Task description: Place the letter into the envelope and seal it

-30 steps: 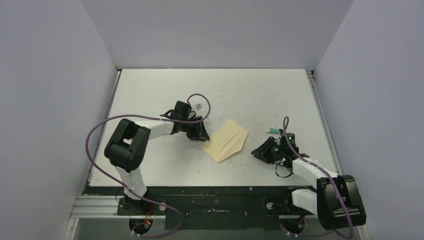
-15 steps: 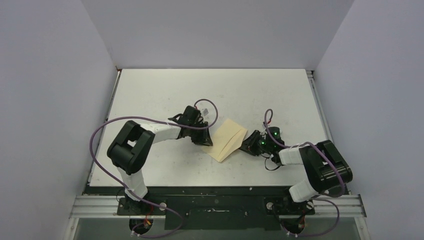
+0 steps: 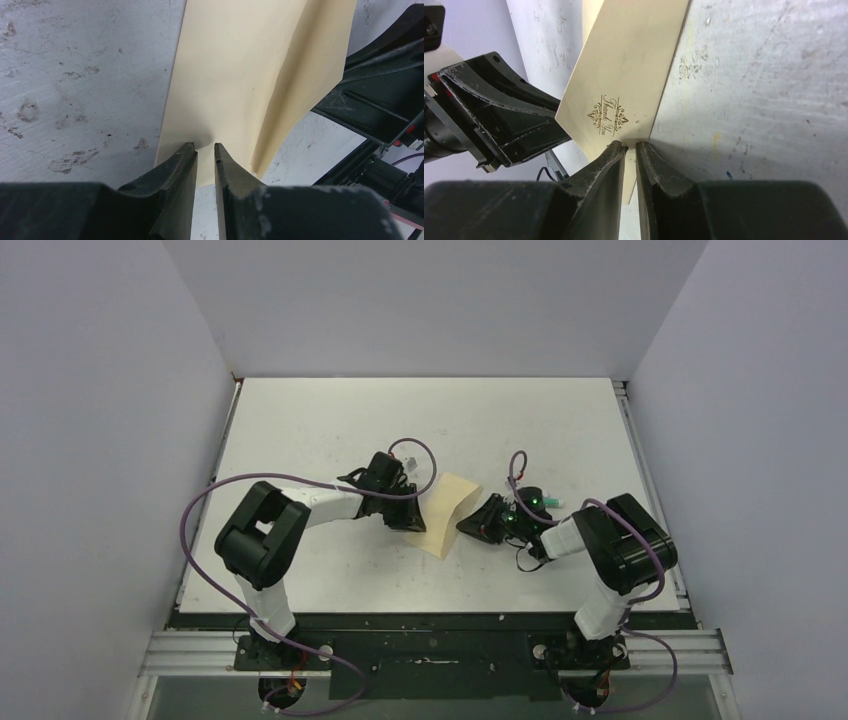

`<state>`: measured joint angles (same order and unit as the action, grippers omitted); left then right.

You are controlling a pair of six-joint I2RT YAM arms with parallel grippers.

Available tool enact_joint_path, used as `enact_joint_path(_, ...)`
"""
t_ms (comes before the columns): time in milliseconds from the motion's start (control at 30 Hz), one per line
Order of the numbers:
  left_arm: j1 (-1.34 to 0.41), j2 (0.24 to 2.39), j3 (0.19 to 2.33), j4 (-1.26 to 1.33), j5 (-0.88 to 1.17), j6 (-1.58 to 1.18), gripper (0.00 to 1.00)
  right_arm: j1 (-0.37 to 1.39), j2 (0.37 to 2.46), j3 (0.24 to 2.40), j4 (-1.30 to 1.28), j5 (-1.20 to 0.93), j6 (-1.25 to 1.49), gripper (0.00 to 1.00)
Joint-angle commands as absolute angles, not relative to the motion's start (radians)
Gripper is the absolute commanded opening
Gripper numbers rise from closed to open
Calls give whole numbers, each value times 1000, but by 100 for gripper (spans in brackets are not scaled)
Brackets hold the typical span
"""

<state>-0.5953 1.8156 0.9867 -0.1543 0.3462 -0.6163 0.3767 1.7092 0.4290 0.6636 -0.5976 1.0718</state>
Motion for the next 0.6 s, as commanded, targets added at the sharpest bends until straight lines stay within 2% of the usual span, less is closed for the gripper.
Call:
enact_joint_path(0,-612,1861,978,-232,287,-592,19,391,1750,459,666,-558,1061,17)
enact_joint_path(333,-613,1869,988,-232,289,-598,19,399,1783,512,660,-603,1101,13)
enact_joint_path(567,-613,1880,995,-242,275,-606,18,411,1769,603,448,-610,1109,12)
